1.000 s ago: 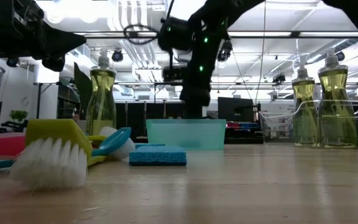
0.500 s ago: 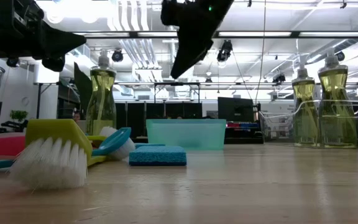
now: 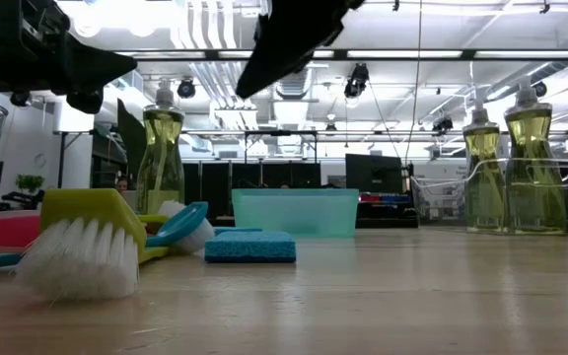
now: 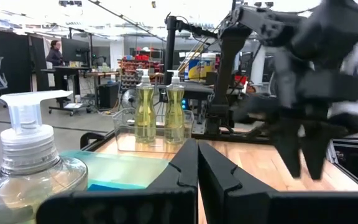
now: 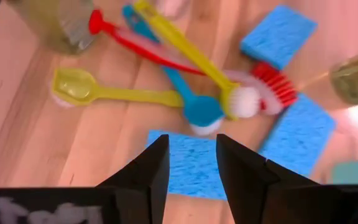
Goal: Pick & Place Kitchen Sink Supplies
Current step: Put the blue sponge into the green bin
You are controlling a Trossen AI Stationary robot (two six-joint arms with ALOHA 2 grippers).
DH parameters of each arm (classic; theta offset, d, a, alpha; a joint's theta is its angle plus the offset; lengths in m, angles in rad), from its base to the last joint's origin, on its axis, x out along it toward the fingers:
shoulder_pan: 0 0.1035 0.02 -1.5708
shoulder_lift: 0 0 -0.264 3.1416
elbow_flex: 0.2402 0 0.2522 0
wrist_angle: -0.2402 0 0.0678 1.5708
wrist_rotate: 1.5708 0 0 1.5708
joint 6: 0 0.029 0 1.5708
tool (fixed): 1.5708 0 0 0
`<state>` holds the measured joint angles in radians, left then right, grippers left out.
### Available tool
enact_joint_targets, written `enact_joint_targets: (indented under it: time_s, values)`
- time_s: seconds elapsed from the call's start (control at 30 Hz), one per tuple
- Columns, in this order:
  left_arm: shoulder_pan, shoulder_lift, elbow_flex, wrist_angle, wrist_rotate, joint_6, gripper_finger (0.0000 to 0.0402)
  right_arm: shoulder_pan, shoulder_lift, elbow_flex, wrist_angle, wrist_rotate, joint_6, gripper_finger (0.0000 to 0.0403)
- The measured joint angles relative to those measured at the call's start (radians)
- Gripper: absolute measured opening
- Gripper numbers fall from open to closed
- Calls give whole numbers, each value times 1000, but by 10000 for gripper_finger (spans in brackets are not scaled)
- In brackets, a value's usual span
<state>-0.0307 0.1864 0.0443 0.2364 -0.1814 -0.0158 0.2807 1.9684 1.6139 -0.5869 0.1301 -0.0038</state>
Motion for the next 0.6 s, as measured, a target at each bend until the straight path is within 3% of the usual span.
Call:
enact_joint_targets:
  time_s: [0.27,0.6]
  values:
    - [0,3,0,-3,0,0,3,25,89,0,2,27,39,152]
    - [0,3,0,-6,0,0,3,50,179,0,6,26,68,146]
